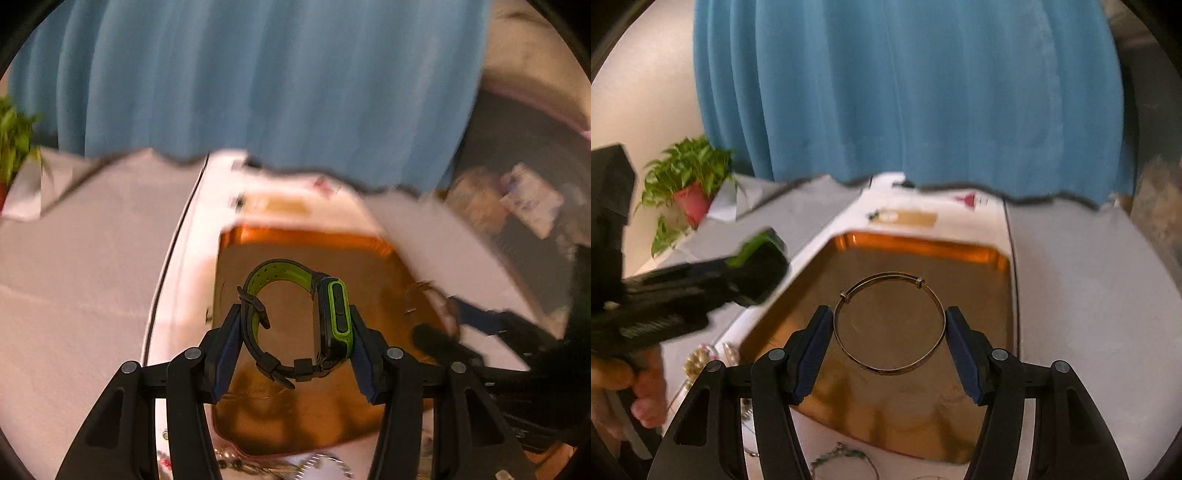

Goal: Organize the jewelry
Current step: 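Lift the watch with the left gripper while the right gripper carries the bangle over the tray, then open the left gripper over the tray while the right gripper releases the bangle inside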

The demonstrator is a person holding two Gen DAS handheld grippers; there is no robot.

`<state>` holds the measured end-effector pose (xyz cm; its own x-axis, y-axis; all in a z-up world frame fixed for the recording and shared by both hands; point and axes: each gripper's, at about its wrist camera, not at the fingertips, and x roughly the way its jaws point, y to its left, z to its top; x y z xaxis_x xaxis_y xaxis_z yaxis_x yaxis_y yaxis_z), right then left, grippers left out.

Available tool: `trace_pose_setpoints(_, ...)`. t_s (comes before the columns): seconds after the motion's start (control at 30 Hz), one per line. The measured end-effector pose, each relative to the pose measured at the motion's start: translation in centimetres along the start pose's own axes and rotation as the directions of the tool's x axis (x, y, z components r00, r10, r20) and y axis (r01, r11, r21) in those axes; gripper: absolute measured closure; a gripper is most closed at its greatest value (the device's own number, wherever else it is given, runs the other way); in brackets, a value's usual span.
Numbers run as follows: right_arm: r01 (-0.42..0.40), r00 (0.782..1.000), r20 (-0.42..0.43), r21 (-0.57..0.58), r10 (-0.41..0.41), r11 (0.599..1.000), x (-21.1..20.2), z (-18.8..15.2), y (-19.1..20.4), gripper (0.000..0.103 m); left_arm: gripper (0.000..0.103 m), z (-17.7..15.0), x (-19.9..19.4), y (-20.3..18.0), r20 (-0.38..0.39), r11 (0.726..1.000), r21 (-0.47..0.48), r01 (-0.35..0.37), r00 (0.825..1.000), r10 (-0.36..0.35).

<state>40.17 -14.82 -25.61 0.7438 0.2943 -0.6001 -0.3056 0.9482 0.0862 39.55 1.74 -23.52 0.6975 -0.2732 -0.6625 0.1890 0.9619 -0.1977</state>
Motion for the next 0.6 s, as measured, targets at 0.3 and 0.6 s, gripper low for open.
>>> trace_pose_setpoints(0.3, 0.050, 0.988, -0.150, 0.050, -0.042, 0.998, 4.4, -1.8, -2.2, 0.041, 0.054, -1.6, 4.3, -0.1, -0.133, 0.998, 0.037, -0.048, 0.990, 0.053)
trace_pose_setpoints(0.6, 0.074, 0.987, -0.149, 0.036, -0.068, 0.997, 4.3, -2.4, -2.1, 0.025, 0.027, -1.1, 1.3, -0.5, -0.027, 0.998, 0.058, -0.020, 0.999, 0.021)
